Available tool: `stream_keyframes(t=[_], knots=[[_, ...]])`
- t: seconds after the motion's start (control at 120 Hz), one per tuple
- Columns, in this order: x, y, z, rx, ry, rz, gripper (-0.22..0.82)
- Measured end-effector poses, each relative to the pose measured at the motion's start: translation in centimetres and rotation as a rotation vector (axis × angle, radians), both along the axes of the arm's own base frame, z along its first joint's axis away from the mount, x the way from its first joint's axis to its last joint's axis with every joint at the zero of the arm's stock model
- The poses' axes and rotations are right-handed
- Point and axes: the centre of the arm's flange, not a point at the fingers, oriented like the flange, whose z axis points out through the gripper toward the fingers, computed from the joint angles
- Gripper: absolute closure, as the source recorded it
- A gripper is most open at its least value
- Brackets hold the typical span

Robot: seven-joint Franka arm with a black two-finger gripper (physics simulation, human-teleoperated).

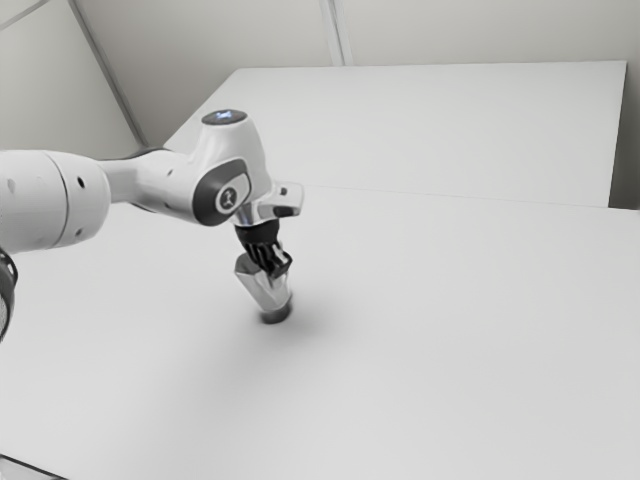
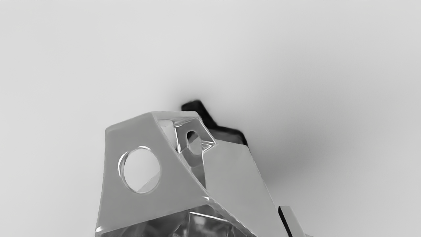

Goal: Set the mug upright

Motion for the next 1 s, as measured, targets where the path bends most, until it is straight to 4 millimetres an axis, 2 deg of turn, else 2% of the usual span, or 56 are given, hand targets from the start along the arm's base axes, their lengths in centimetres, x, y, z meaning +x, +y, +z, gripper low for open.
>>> stream_keyframes(t=[0.092, 0.517, 0.558, 0.7, 0.842, 0.958, 1.0], knots=[[0.4, -0.5, -0.7, 0.005, -0.008, 0.000, 0.75], [1.1, -0.3, -1.8, 0.026, -0.041, 0.022, 0.73], [1.1, -0.3, -1.9, 0.025, -0.041, 0.024, 0.69], [1.1, -0.3, -1.6, 0.018, -0.045, 0.037, 0.44], [1.2, -0.2, 1.2, 0.001, -0.089, 0.053, 0.27], [3.1, -0.1, 6.4, -0.012, -0.153, 0.074, 0.19], [3.6, 0.7, 7.8, -0.013, -0.162, 0.090, 0.17]])
